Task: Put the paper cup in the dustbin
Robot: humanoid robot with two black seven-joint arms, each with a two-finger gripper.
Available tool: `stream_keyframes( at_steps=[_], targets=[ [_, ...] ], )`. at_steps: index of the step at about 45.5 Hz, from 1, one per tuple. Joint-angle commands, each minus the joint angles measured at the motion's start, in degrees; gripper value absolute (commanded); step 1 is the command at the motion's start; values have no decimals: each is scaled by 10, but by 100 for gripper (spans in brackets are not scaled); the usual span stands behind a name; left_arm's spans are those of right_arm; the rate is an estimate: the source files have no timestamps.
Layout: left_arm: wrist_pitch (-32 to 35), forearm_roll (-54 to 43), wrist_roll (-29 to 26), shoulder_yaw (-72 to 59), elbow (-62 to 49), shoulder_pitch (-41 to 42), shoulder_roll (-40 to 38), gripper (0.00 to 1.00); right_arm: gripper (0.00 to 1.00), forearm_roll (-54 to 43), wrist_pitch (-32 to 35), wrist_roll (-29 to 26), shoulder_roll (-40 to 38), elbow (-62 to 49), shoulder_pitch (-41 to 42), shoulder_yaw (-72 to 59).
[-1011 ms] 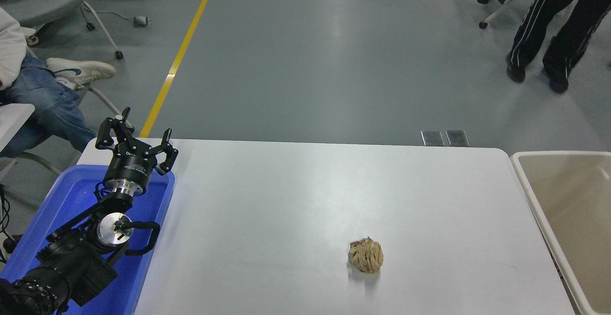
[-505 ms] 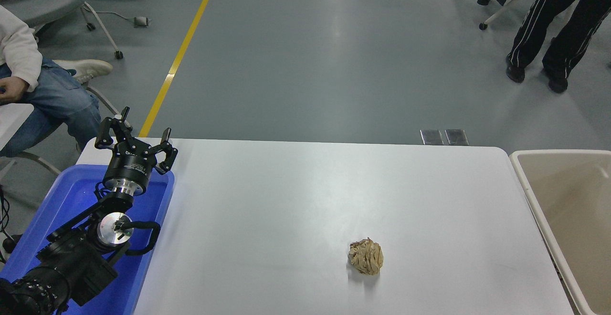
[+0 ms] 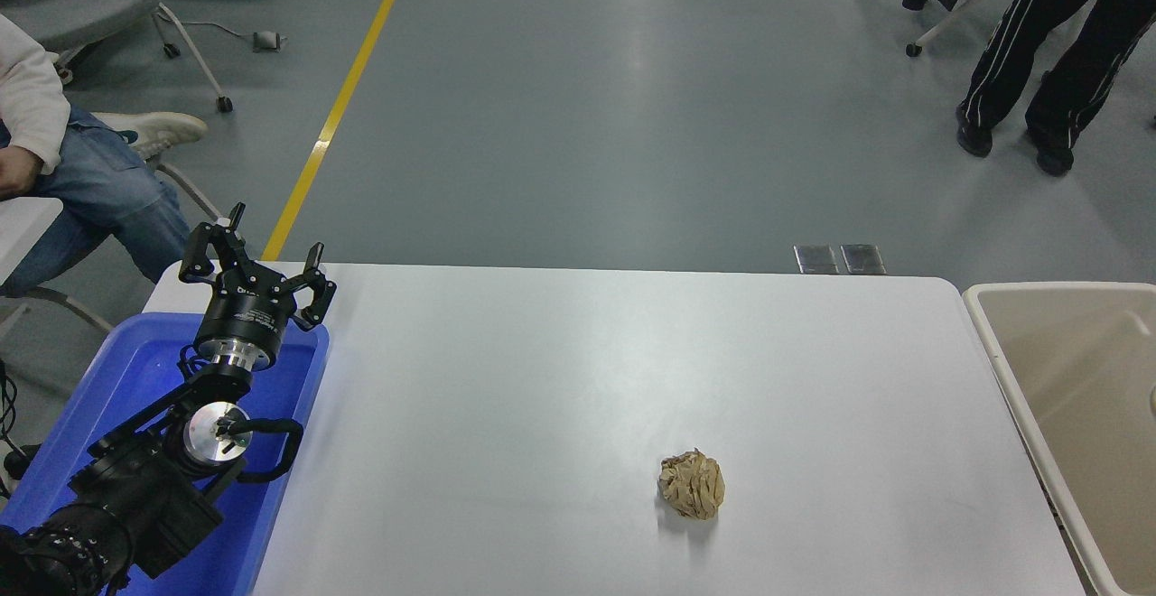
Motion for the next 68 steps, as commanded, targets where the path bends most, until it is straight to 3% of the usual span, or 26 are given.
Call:
stream_keyframes(
  at_steps=[1, 6, 8, 15, 28, 38, 47, 59, 68],
  targets=[
    [0, 0, 0, 1, 0, 0, 0, 100, 32, -1, -24, 1, 5, 3, -3, 0],
    [0, 0, 0, 0, 0, 0, 0, 100, 86, -1, -37, 2, 5, 5, 0, 2],
    [0, 0, 0, 1, 0, 0, 0, 100, 98, -1, -39, 2, 5, 7, 4, 2],
    [0, 0, 0, 1, 0, 0, 0, 100, 99, -1, -38, 2, 2, 44, 18, 8],
    [0, 0, 0, 1, 0, 0, 0, 100, 99, -1, -27, 2, -57, 99, 138, 123],
    [0, 0, 0, 0, 0, 0, 0, 100, 99, -1, -31, 5, -125, 191, 245, 227],
    [0, 0, 0, 0, 0, 0, 0, 100, 99, -1, -31, 4, -178, 306, 291, 323],
    [0, 0, 0, 1, 0, 1, 0, 100, 99, 1, -29, 9, -215, 497, 260, 510],
    [0, 0, 0, 1, 0, 0, 0, 100, 99, -1, -29, 36, -172, 531, 214, 597]
  ],
)
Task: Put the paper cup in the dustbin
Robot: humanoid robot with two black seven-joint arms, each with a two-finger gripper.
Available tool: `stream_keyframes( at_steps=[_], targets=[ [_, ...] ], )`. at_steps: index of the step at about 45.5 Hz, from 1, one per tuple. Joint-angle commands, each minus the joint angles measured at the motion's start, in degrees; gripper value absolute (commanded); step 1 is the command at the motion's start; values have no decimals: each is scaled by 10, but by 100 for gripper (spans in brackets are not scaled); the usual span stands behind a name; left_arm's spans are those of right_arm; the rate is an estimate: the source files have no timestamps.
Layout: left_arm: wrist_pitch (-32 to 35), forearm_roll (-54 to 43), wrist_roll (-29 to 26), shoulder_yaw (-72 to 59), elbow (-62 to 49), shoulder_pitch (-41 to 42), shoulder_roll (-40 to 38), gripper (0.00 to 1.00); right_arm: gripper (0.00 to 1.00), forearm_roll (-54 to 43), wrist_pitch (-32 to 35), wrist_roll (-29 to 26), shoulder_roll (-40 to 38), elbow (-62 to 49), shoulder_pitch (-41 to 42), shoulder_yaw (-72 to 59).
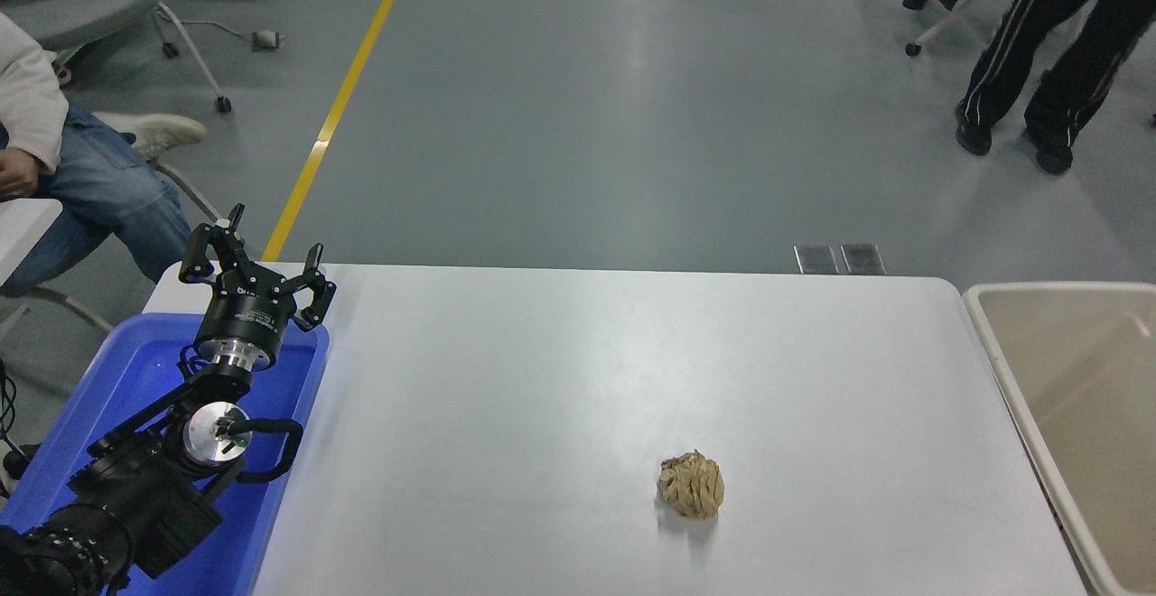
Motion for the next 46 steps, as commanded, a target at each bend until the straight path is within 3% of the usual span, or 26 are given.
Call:
stream_keyframes(
  at_steps=[1, 10, 16, 36, 46],
  targets=[
    [0, -1, 0, 0, 1, 1, 0, 100, 99, -2, 0, 37, 24, 78, -45, 130],
    [0, -1, 0, 0, 1, 0, 0, 100, 99, -2, 2, 135, 93, 77, -145, 190],
    [0, 0, 0, 0, 1, 0, 0, 100, 99, -2, 2, 167, 129, 76, -198, 200],
    [0, 0, 0, 0, 1, 0, 0, 100, 99, -2, 0, 175, 228, 75, -316, 210],
    [0, 0, 0, 0, 1, 0, 0, 100, 99, -2, 2, 183, 236, 77, -343, 212]
  ],
)
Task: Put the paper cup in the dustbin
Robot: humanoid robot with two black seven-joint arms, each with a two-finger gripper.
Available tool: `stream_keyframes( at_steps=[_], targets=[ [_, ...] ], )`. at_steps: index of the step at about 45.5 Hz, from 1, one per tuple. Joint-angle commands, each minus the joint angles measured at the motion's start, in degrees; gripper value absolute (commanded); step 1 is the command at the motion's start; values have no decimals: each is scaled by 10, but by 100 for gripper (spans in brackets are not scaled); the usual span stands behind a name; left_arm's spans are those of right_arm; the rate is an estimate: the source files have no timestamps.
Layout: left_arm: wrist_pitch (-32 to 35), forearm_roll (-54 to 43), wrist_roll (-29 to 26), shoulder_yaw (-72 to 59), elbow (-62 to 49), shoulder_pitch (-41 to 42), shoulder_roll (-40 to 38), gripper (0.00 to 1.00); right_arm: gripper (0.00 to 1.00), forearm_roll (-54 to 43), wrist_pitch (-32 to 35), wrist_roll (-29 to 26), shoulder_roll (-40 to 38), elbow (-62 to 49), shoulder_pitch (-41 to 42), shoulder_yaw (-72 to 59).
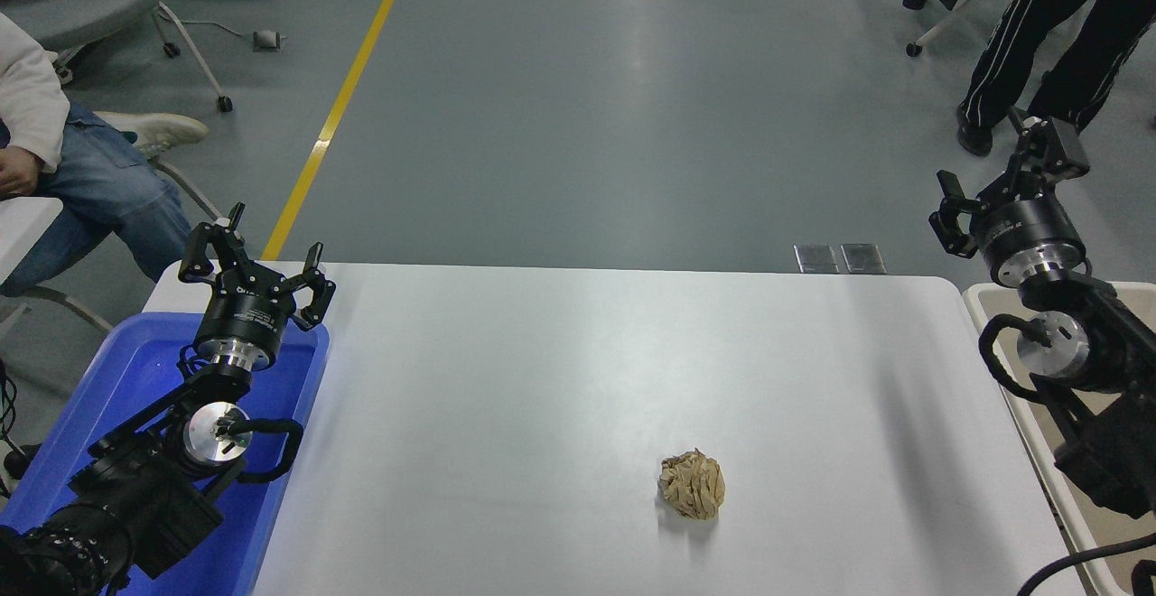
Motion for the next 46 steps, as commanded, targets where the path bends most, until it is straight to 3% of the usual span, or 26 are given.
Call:
stream_keyframes(
  at_steps=[1, 46],
  targets=[
    [0, 0, 0, 0, 0, 0, 0, 100, 99, 0, 1, 12, 21, 3, -40, 5],
    [0, 0, 0, 0, 0, 0, 0, 100, 100, 0, 2, 14, 19, 5, -38, 5]
  ],
)
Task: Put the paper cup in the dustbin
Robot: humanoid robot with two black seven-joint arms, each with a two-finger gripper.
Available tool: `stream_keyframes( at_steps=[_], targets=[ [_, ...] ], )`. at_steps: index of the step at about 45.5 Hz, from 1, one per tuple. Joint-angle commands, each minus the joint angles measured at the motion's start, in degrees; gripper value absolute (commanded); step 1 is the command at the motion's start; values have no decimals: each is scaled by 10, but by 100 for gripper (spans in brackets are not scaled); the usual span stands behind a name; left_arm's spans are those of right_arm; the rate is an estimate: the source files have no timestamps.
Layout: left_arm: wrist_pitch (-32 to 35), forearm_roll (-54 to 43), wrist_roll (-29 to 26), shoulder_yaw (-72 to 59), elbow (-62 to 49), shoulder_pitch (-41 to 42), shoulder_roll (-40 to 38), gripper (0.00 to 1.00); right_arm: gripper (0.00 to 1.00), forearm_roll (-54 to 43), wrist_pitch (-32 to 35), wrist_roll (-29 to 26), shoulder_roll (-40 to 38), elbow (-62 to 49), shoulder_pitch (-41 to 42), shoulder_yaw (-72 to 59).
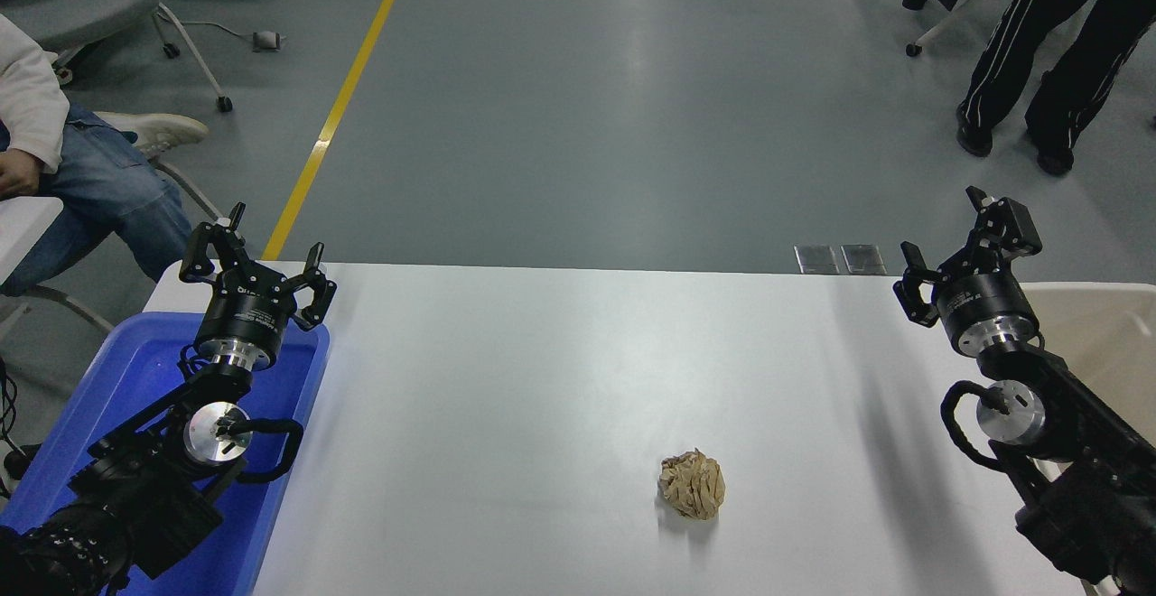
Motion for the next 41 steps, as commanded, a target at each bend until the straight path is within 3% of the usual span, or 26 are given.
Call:
stream_keyframes(
  at_steps=[1, 41],
  targets=[
    [0, 0, 0, 0, 0, 0, 0, 100, 99, 0, -1, 0, -2, 0, -3, 0],
    [0, 0, 0, 0, 0, 0, 0, 100, 99, 0, -3, 1, -7, 0, -4, 5]
  ],
)
